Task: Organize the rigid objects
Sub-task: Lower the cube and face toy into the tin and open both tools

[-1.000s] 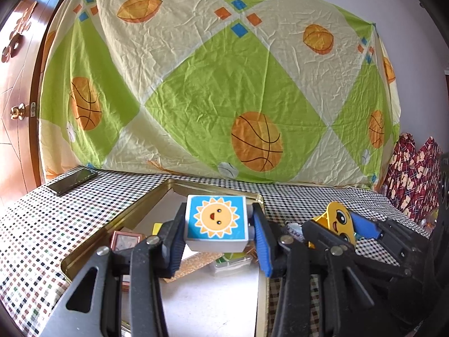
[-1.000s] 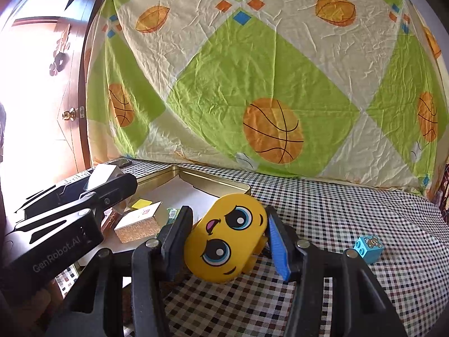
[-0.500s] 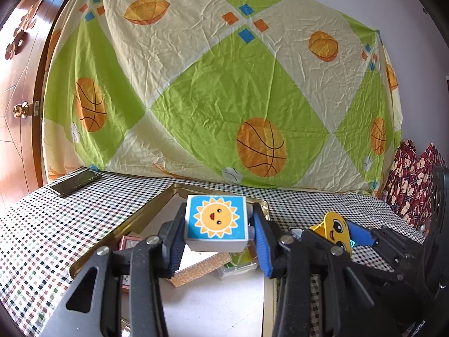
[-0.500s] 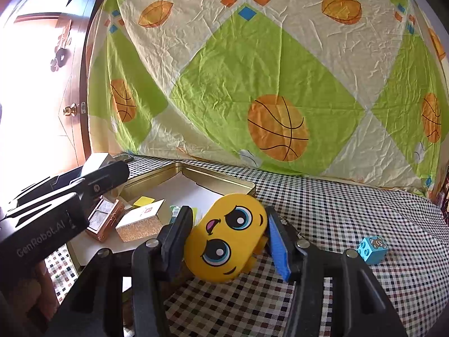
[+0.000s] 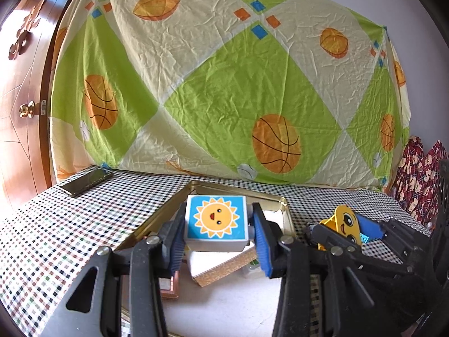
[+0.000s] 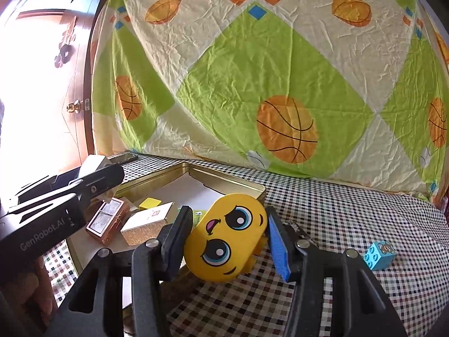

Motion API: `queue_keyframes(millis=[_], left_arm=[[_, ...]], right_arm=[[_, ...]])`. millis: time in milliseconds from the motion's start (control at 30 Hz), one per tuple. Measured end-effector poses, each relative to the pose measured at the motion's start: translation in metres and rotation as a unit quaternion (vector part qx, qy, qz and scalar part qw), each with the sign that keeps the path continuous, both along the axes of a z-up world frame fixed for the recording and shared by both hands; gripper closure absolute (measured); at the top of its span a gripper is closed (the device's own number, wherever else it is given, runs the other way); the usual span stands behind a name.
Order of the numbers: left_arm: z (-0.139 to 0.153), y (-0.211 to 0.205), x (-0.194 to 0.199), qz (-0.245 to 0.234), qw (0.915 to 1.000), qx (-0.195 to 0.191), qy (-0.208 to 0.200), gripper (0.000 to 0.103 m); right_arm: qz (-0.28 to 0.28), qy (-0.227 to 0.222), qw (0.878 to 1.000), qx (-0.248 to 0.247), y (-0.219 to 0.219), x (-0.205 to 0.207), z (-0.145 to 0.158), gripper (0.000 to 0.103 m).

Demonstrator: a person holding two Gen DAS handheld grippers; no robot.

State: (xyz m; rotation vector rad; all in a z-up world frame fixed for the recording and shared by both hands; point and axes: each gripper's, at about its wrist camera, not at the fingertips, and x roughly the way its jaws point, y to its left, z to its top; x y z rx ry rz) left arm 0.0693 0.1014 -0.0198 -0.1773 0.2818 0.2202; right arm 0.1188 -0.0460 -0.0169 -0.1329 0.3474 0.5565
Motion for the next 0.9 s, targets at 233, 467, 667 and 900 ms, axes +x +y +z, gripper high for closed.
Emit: queue_keyframes(millis=[233,467,667,900], left_arm=[[-0.006,0.02,0.005,0.01,0.9997,-0.004,0.023,0.061],[-0.009,0.029,0.021,-0.001,0.9985,0.006,0.054,0.061],[-0.013,0.041,0.036,0.005,0.9965,0.015,0.082,0.06],[-0.014,0.048,0.035,0.023,0.9955,0.023,0.089,0.028]], right_arm=[[0.011,0.009,1.0,-0.007,0.011,0.005,-0.001,0.049],[0.046,0.032,0.998,-0.022,0.036,0.014,-0.004,0.049],[0.07,0.051,0.995,-0.042,0.065,0.023,-0.01,0.049],[0.109,0.084,0.989,-0.05,0.078,0.027,-0.017,0.024]])
